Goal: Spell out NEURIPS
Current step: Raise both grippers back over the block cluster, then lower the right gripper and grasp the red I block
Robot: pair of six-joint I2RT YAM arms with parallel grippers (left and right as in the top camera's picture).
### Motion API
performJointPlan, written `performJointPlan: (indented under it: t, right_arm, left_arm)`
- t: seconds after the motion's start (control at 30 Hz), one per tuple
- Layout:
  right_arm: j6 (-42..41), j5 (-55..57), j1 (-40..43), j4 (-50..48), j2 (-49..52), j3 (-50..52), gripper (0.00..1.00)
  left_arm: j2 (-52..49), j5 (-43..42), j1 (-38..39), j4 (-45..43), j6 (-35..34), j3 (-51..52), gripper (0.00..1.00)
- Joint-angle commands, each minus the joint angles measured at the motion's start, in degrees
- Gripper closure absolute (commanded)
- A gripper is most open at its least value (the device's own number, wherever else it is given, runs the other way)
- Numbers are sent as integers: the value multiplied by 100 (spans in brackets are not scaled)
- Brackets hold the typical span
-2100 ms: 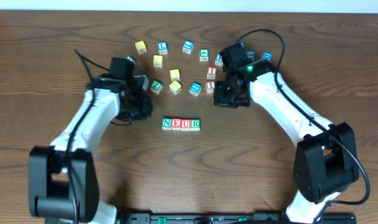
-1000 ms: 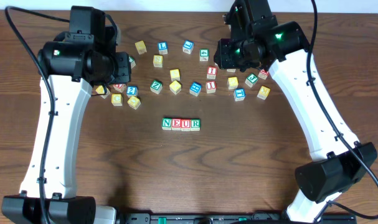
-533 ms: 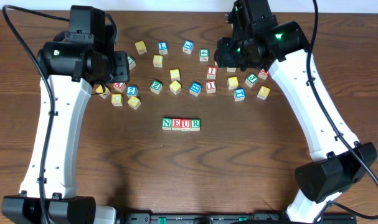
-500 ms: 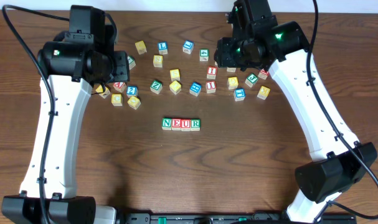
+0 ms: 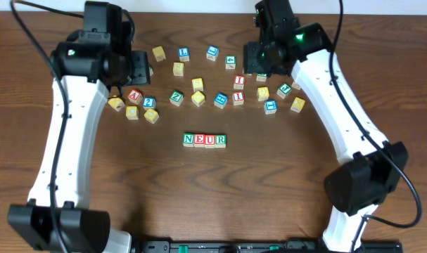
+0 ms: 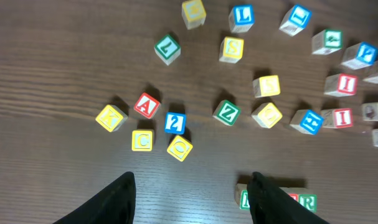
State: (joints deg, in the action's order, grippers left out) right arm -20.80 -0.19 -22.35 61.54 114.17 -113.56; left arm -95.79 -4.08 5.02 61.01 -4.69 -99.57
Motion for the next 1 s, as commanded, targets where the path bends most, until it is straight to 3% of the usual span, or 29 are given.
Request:
performJointPlan:
  t: [0.0,0.53,0.97]
  right_arm:
    - [-39,109,-59,-28,212,-103,44]
    - [26,52,-348,-286,1412,-103,52]
    - [304,79,-363,-463,2131,-103,69]
  left_arm:
    - [-225,96,-24,-20,-11,-94,43]
    - [-319,522,-24,-2,-15,-94,43]
    - [-319,520,-24,17,-15,-90,43]
